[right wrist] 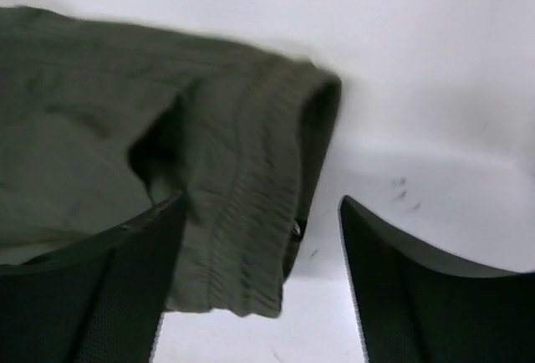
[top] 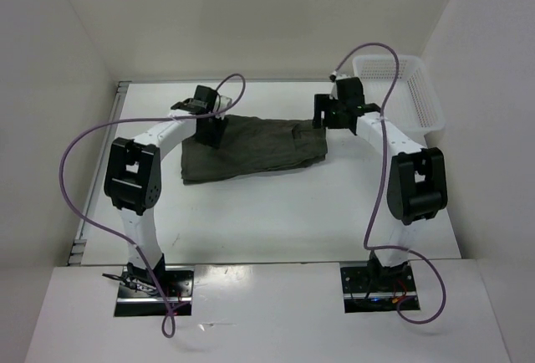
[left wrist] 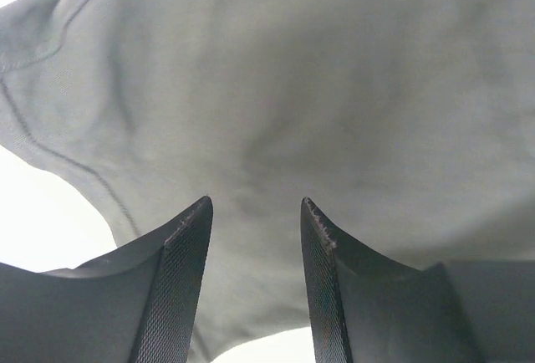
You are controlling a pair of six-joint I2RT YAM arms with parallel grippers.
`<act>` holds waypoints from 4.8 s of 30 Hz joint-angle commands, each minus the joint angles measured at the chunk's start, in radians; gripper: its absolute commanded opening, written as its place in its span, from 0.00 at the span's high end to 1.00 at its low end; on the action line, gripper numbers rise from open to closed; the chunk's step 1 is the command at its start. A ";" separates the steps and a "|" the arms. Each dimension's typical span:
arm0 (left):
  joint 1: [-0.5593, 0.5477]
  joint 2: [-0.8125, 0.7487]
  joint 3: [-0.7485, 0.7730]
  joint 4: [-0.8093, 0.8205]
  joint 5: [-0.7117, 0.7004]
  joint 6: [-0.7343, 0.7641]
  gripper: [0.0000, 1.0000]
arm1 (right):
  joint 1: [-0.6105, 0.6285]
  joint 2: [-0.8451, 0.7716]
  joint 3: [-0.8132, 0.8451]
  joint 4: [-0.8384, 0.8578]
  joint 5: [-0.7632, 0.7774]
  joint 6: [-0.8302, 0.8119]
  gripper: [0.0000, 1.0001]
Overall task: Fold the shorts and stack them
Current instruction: Fold the shorts
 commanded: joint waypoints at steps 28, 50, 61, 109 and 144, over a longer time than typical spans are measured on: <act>-0.275 0.241 0.241 0.021 0.076 0.004 0.43 | -0.082 0.170 -0.261 0.009 -0.278 0.403 0.44; -0.275 0.062 0.156 0.106 -0.070 0.004 0.31 | -0.160 -0.098 0.013 -0.144 -0.122 -0.102 1.00; -0.238 -0.009 -0.036 0.161 -0.036 0.004 0.26 | -0.160 -0.211 0.070 -0.141 0.133 -0.318 1.00; -0.088 0.172 0.056 0.181 0.326 0.004 0.73 | 0.420 0.240 0.351 -0.083 0.151 0.108 0.97; -0.138 -0.012 0.160 -0.082 0.254 0.004 0.30 | 0.283 -0.037 -0.132 0.140 0.053 -0.466 0.51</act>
